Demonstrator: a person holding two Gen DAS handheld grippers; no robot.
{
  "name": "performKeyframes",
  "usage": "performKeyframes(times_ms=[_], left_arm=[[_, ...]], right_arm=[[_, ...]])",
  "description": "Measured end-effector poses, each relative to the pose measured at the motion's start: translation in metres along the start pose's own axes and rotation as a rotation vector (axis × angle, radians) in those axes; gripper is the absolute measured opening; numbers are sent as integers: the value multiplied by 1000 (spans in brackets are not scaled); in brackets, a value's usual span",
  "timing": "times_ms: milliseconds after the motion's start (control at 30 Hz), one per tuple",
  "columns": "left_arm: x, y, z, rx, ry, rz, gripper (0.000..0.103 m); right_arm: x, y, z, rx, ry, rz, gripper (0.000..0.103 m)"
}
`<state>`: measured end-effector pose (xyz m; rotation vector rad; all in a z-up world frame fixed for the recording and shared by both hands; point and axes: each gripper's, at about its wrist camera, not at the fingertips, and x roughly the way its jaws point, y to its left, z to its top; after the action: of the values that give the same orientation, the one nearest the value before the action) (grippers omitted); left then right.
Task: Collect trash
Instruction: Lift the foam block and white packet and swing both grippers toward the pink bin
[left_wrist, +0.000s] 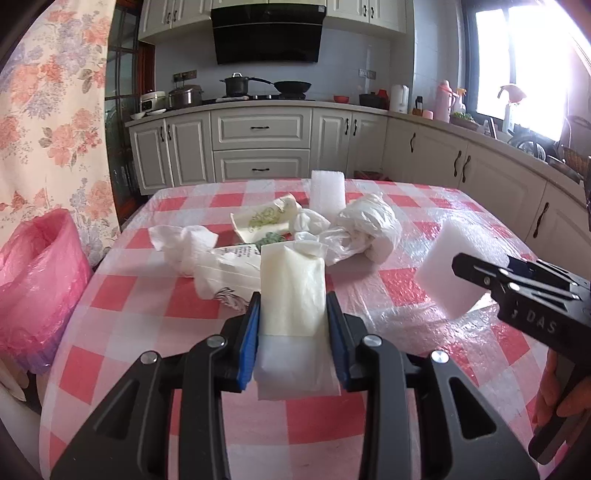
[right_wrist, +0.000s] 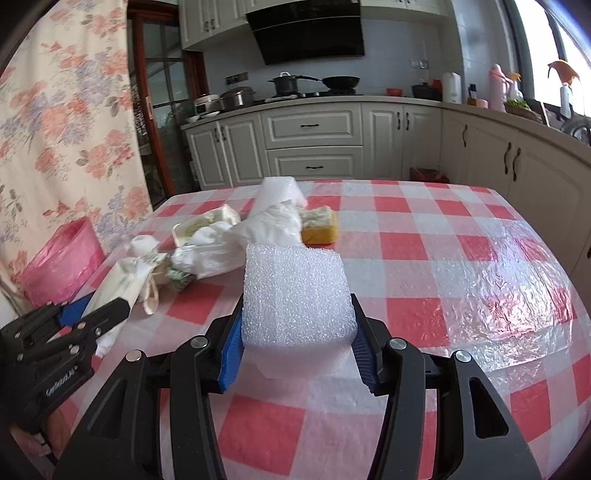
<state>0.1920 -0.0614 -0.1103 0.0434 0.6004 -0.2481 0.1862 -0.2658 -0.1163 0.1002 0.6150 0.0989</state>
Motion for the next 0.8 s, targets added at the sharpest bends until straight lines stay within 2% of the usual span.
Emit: performKeyframes(times_ms=[367,800], left_arm=[[-31,20,-8,-30,-39,24,33],[-55,60,-18,-64,-73,98,33]], right_arm=[[-18,47,-4,-103,-7,61,50],[-18,92,-4,-186,-1,125,50]])
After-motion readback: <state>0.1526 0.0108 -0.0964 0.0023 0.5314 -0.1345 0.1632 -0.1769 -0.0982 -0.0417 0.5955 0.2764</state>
